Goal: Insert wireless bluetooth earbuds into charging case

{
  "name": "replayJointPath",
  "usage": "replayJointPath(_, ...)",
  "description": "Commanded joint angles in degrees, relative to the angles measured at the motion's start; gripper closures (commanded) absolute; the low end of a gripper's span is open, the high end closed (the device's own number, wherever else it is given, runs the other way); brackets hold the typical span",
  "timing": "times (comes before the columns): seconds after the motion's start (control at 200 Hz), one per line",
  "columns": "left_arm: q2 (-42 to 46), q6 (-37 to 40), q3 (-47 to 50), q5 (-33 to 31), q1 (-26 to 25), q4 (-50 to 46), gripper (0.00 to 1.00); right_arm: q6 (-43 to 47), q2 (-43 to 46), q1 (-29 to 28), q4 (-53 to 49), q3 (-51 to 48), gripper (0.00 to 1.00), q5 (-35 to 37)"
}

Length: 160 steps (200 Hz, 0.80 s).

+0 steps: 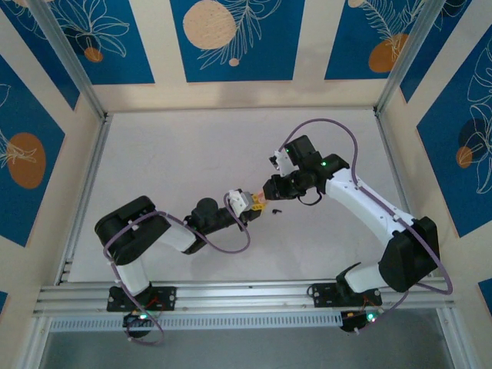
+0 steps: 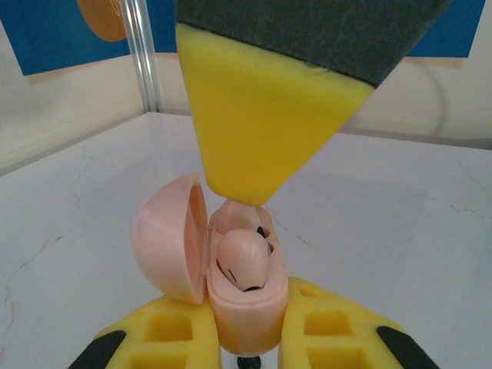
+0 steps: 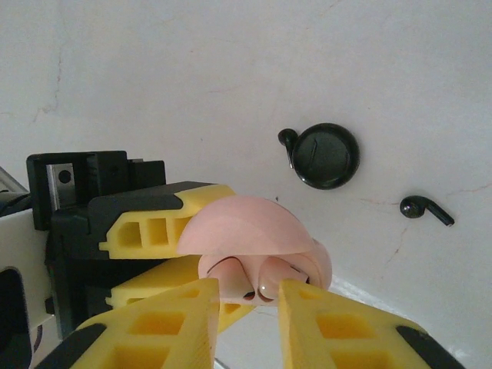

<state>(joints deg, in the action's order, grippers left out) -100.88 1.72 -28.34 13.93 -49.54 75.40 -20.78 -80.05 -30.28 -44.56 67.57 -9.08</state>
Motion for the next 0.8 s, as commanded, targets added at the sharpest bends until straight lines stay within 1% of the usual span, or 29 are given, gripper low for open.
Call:
replayJointPath(0.0, 2.9, 0.7, -0.6, 1.7, -0.8, 3.1, 0.92, 2.0, 2.0, -0.9, 0.3, 0.6, 0.70, -1.6)
replayJointPath(0.095, 3.3, 0.1, -0.7, 3.2, -0.8, 2.0, 0.91, 3.1, 6.4, -0.1, 3.0, -0.7, 0.69, -3.2)
replayJointPath(0.16, 3.6, -0.5, -0.8, 4.7, -0.9, 1.1, 0.91, 3.3, 9.9, 2.3, 5.8, -2.3, 0.68, -8.3)
replayJointPath(0.23, 4.1, -1.0, -1.0, 6.3, -0.8, -0.1, 0.92, 3.9, 12.9, 5.8, 7.8, -3.6, 0.63, -13.7)
replayJointPath(0.325, 5.0, -1.6, -1.6, 9.0, -0.8, -1.9, 0.91, 6.8, 14.6, 10.1, 6.8, -3.9, 0.59, -20.2)
replayJointPath(0.51, 6.9, -2.2, -4.8, 15.1, -0.9, -7.5, 0.91, 12.5, 13.2, 15.2, 5.1, -4.0, 0.51, -28.6)
replayJointPath(0.67, 9.2, -1.8, -6.4, 17.2, -0.9, -11.3, 0.91, 15.5, 10.2, 15.9, 4.3, -3.1, 0.46, -32.7)
replayJointPath(0.795, 11.0, -0.7, -7.4, 17.9, -0.8, -14.6, 0.91, 16.3, 8.6, 15.8, 4.6, -3.6, 0.45, -34.3)
